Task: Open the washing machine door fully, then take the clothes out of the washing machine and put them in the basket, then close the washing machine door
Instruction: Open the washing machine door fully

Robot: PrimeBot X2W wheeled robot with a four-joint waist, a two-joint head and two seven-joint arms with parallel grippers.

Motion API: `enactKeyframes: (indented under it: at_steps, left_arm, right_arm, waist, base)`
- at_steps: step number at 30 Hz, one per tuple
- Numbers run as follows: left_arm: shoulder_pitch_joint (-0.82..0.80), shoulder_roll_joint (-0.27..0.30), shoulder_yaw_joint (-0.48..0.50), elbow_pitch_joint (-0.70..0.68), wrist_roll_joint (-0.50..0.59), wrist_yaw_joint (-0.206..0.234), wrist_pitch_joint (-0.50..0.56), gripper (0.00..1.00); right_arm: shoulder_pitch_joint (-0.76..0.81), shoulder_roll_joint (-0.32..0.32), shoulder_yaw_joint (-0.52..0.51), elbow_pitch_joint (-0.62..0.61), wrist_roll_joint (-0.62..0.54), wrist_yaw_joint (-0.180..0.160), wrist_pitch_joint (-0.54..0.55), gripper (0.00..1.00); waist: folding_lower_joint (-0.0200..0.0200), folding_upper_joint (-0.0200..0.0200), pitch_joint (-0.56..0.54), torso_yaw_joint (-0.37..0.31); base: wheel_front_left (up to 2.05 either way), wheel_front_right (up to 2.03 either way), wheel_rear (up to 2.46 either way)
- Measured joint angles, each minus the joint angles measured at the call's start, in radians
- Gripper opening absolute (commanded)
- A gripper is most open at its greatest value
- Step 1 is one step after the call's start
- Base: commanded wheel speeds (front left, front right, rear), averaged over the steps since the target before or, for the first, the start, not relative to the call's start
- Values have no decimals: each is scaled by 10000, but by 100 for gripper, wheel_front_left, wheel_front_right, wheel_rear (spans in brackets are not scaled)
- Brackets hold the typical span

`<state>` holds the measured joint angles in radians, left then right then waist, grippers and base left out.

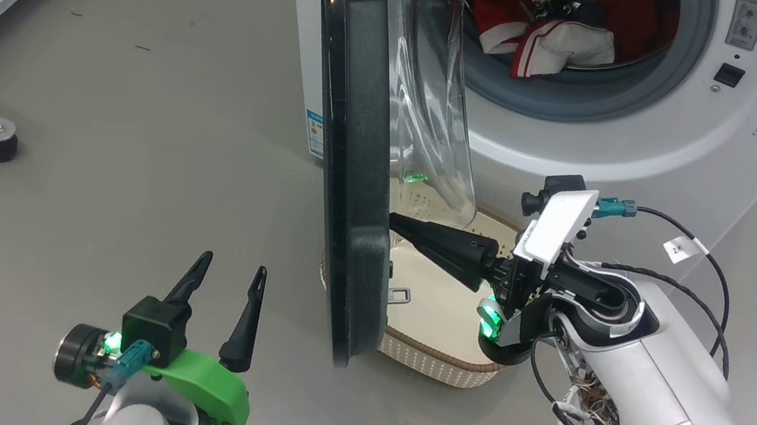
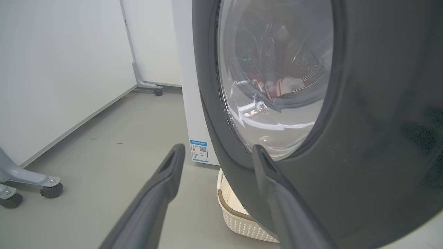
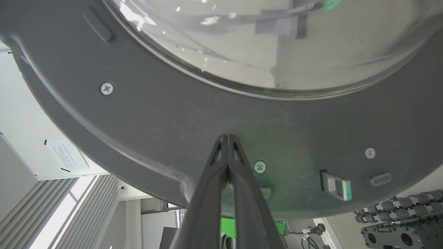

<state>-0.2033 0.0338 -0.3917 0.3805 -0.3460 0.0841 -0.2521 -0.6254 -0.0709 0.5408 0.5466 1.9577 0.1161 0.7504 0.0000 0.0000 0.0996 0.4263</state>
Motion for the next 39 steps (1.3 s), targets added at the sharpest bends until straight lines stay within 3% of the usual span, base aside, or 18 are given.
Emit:
enactKeyframes:
  at_steps: [15, 26, 27, 28, 29, 30, 31, 39]
  left_arm:
    - [213, 6, 293, -96, -140, 81, 0, 100]
    - [248, 6, 387, -257, -240, 90, 0, 100]
    - [255, 6, 401, -280, -240, 92, 0, 100]
    - [275, 6, 422, -301, -240, 105, 0, 100]
    - [308, 6, 441, -322, -240, 119, 0, 100]
    - [348, 6, 454, -330, -240, 119, 0, 100]
    - [385, 6, 466, -330, -240, 119, 0, 100]
    - [427, 6, 531, -391, -240, 121, 0, 100]
  right_arm:
    - [7, 42, 608, -408, 136, 2, -660, 0]
    - [517, 40, -644, -1026, 249, 56, -1770, 0]
    - [619, 35, -848, -1110, 207, 56, -1973, 5]
    - [729, -6, -1016, -1185, 196, 56, -2127, 39]
    - [854, -73, -1162, -1258, 159, 56, -2288, 83]
    - [987, -165, -1285, -1329, 67, 56, -2441, 83]
    - [1139, -274, -1415, -1406, -10, 56, -2575, 100]
    - [2406, -959, -2393, -2341, -869, 56, -3862, 100]
  waist:
    - [0, 0, 11, 397]
    - [0, 0, 21, 302]
    - [0, 0, 18, 295]
    - [0, 0, 14, 286]
    - [0, 0, 9, 276]
    - [0, 0, 4, 265]
    - [1, 0, -1, 255]
    - [0, 0, -16, 207]
  base:
    - [0, 0, 0]
    - [0, 0, 0]
    - [0, 0, 0]
    - [0, 0, 0]
    - [0, 0, 0]
    - [0, 0, 0]
    - [0, 0, 0]
    - [0, 0, 0]
